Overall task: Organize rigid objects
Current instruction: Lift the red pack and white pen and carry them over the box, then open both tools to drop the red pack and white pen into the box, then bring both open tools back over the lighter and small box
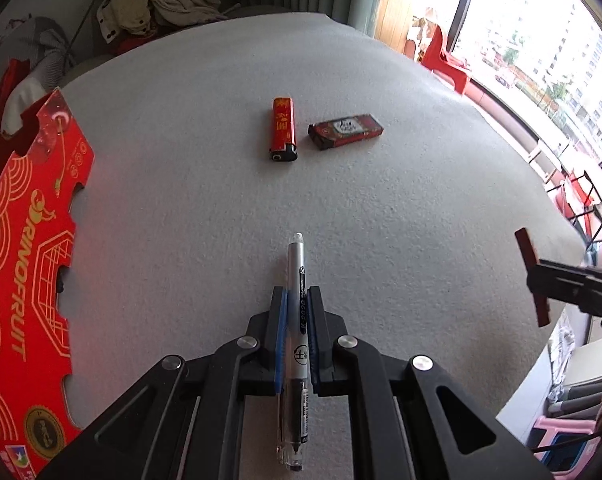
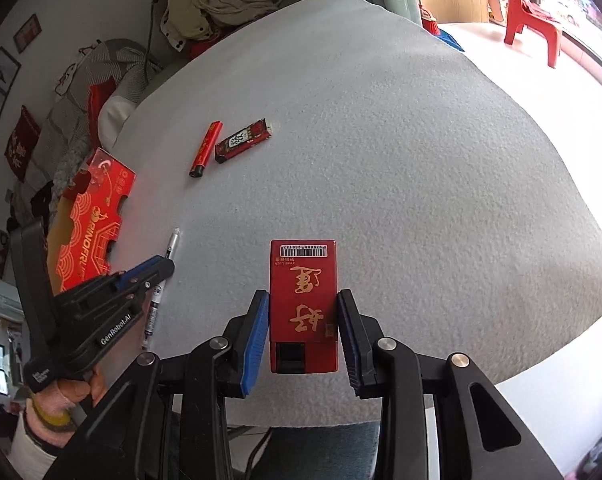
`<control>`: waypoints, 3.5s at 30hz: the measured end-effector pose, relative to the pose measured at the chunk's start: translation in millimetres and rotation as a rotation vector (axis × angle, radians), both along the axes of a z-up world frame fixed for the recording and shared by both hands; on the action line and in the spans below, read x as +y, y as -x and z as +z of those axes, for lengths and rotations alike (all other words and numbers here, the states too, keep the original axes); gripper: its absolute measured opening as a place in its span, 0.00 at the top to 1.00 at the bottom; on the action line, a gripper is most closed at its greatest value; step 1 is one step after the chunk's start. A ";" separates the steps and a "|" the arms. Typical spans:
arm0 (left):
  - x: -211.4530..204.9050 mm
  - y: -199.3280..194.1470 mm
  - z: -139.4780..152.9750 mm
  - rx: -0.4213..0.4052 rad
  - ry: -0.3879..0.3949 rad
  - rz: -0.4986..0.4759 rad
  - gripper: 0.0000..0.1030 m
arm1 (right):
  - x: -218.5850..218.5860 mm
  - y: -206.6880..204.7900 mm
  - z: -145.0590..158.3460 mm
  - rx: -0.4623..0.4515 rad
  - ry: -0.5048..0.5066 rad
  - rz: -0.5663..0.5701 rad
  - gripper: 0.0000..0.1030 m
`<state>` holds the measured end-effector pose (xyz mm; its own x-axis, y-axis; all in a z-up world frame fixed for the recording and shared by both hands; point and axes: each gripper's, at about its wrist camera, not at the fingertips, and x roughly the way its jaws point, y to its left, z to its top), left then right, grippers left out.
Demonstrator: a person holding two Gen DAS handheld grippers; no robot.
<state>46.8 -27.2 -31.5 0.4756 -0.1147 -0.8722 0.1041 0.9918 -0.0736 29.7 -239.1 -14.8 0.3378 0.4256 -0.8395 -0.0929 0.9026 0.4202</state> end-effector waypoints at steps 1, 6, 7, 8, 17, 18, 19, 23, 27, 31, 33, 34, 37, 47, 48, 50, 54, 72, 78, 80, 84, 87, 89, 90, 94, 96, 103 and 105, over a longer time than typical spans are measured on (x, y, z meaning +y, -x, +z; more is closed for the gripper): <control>0.9 2.1 3.2 -0.012 0.009 0.005 0.90 | -4.4 4.6 8.9 -0.007 -0.006 -0.004 0.66; 3.0 13.7 27.0 -0.075 0.031 0.018 0.90 | -7.7 11.9 33.2 -0.066 -0.022 -0.027 0.66; 3.5 14.8 32.4 -0.085 0.036 0.019 0.90 | -6.8 13.8 37.9 -0.078 -0.024 -0.029 0.66; 4.3 16.1 37.0 -0.096 0.038 0.020 0.90 | -4.7 16.1 44.0 -0.088 -0.025 -0.030 0.66; 11.2 28.5 68.7 -0.172 0.032 0.019 0.90 | 26.1 20.9 71.2 -0.128 -0.022 0.005 0.66; 14.2 30.3 71.9 -0.181 0.038 0.023 0.90 | 30.2 21.2 74.7 -0.134 -0.021 0.012 0.66; 16.4 31.6 75.0 -0.188 0.042 0.026 0.90 | 36.0 21.5 78.1 -0.139 -0.019 0.019 0.66; 28.9 37.0 91.1 -0.228 0.056 0.045 0.90 | 56.9 20.0 92.1 -0.168 -0.017 0.043 0.66; 49.3 46.6 117.4 -0.299 0.079 0.077 0.90 | 78.8 16.6 108.8 -0.202 -0.024 0.072 0.66; 77.5 57.3 143.0 -0.368 0.089 0.123 0.90 | 108.5 12.7 125.7 -0.238 -0.033 0.119 0.66; 93.3 62.6 153.9 -0.397 0.092 0.153 0.90 | 123.4 11.6 131.4 -0.251 -0.040 0.144 0.66; 100.7 64.8 158.3 -0.409 0.094 0.168 0.90 | 133.9 10.8 135.2 -0.259 -0.042 0.162 0.66; 128.3 74.1 173.4 -0.445 0.093 0.222 0.90 | 160.0 9.2 141.6 -0.275 -0.053 0.207 0.66; 217.7 102.6 187.5 -0.484 0.050 0.384 0.90 | 257.4 8.2 148.1 -0.280 -0.091 0.375 0.66; 224.0 104.0 185.5 -0.479 0.046 0.395 0.90 | 269.8 9.4 147.2 -0.280 -0.088 0.396 0.66; 239.8 107.1 179.5 -0.464 0.042 0.425 0.90 | 289.2 10.1 144.4 -0.275 -0.084 0.429 0.66; 262.6 108.0 163.1 -0.428 0.040 0.466 0.90 | 322.5 7.5 134.9 -0.250 -0.082 0.475 0.66; 292.0 70.6 84.7 -0.233 0.019 0.477 0.90 | 382.4 -6.8 95.5 -0.175 0.001 0.578 0.66; 310.3 61.3 61.4 -0.146 0.039 0.539 0.27 | 376.4 -13.1 90.7 -0.179 0.068 0.554 0.31; 321.7 63.7 59.1 -0.156 0.089 0.567 0.02 | 362.7 -18.6 96.3 -0.202 0.056 0.503 0.08; 321.1 66.7 64.1 -0.222 0.118 0.567 0.00 | 330.2 -22.8 115.3 -0.250 -0.044 0.440 0.01; 304.1 63.4 71.4 -0.235 0.121 0.533 0.00 | 294.5 -21.7 123.3 -0.294 -0.039 0.385 0.01; 288.7 59.6 76.6 -0.251 0.145 0.502 0.00 | 269.1 -26.8 120.7 -0.295 -0.018 0.326 0.01; 280.8 59.6 84.9 -0.261 0.159 0.484 0.00 | 248.8 -32.9 115.2 -0.290 0.011 0.274 0.01; 238.4 48.6 97.4 -0.278 0.187 0.395 0.00 | 181.0 -70.2 84.4 -0.233 0.273 0.053 0.01; 210.4 41.8 101.2 -0.281 0.201 0.335 0.00 | 153.3 -88.9 68.9 -0.200 0.359 -0.010 0.01; 132.5 16.2 88.2 -0.208 0.191 0.191 0.00 | 118.3 -158.6 35.1 -0.181 0.598 -0.052 0.01; 117.8 10.4 80.8 -0.181 0.179 0.175 0.00 | 121.5 -173.8 26.3 -0.172 0.625 -0.020 0.01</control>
